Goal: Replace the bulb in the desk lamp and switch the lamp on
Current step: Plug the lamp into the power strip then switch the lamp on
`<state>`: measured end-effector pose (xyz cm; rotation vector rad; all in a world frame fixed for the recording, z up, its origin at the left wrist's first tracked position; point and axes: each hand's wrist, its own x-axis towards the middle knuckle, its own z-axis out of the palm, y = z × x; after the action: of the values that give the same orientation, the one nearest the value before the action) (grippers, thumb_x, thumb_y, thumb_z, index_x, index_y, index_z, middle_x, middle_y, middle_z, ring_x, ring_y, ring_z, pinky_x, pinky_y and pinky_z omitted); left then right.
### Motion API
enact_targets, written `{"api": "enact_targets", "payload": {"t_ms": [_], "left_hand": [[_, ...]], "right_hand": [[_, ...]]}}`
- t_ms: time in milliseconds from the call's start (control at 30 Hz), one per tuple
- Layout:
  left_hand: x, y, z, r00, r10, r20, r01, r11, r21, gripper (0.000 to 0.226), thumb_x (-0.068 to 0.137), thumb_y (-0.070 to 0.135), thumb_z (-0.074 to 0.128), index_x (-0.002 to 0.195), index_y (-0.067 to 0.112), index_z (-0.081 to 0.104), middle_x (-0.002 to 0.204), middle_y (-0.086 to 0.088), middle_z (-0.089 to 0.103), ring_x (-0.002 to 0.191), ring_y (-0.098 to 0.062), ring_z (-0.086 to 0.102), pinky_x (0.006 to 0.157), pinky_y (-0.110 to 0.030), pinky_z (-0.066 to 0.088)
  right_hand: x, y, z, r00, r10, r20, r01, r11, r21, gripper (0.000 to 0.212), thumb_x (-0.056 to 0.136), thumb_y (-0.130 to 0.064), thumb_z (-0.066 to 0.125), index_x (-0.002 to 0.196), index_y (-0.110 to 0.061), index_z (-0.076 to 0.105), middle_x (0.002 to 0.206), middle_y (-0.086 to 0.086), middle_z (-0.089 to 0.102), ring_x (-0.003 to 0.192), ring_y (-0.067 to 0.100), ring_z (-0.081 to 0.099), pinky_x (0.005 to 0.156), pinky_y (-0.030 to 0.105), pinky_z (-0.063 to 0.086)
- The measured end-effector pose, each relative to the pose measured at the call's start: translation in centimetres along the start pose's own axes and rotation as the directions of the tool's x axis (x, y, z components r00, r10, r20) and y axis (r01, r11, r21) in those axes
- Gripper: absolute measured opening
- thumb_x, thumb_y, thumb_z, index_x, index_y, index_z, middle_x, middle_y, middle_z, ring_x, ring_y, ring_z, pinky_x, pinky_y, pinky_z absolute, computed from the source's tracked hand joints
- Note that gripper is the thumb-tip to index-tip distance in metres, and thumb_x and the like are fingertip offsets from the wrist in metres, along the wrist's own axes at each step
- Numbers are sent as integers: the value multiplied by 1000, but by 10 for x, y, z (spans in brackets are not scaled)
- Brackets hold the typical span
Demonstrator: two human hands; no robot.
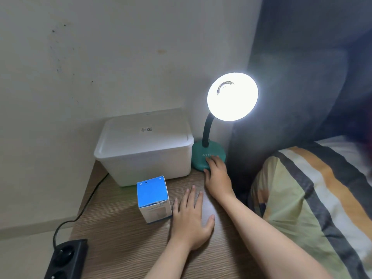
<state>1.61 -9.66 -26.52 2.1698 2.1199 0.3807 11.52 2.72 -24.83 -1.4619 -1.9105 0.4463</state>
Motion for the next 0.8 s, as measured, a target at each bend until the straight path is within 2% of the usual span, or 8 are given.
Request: {"api": "enact_targets", "payload": {"t_ms": [67, 200, 333, 533, 800], "left_hand": [[0, -1, 2, 1000, 2, -8, -2, 1000, -13, 72, 77, 60, 36, 138, 22, 36, 152, -3, 28, 139, -21, 26, 108, -51, 25], [0, 0, 1, 1000, -1, -8, 1, 1000, -17, 72, 77, 61, 37, 137, 22, 39, 150, -3, 32, 138, -21, 29, 107, -51, 26], [0, -2, 1, 1000, 20, -2, -20, 998, -60, 75, 79, 61, 31, 143, 23, 25, 156, 0, 14, 143, -19, 10, 112, -48, 9], [0, -1, 1, 1000, 4, -15, -5, 1000, -30, 72, 77, 60, 37, 137, 21, 38, 150, -3, 32, 138, -22, 29, 107, -51, 25], [0, -1, 0, 1000, 13, -18, -15, 998, -61, 74, 78, 61, 32, 141, 21, 30, 155, -2, 20, 142, -21, 16, 111, -49, 12]], "right_hand": [[0, 0, 0, 1000, 3, 2, -3, 1000, -5, 41, 90, -12, 51, 131, -7, 47, 141, 14, 43, 136, 29, 31, 107, 42, 36], [0, -1, 0, 1000, 6, 6, -6, 1000, -18, 42, 91, -13, 50, 132, -7, 46, 142, 14, 42, 137, 28, 30, 105, 43, 38], [0, -1, 0, 1000, 5, 10, -5, 999, -31, 42, 91, -13, 49, 132, -8, 45, 142, 13, 42, 137, 28, 29, 104, 43, 39], [1, -1, 0, 1000, 3, 13, -2, 999, -51, 42, 91, -12, 49, 132, -8, 45, 142, 14, 42, 137, 28, 29, 104, 42, 39], [1, -2, 0, 1000, 2, 19, -1, 997, -72, 42, 91, -12, 48, 133, -8, 44, 142, 13, 41, 137, 28, 28, 102, 44, 40]]}}
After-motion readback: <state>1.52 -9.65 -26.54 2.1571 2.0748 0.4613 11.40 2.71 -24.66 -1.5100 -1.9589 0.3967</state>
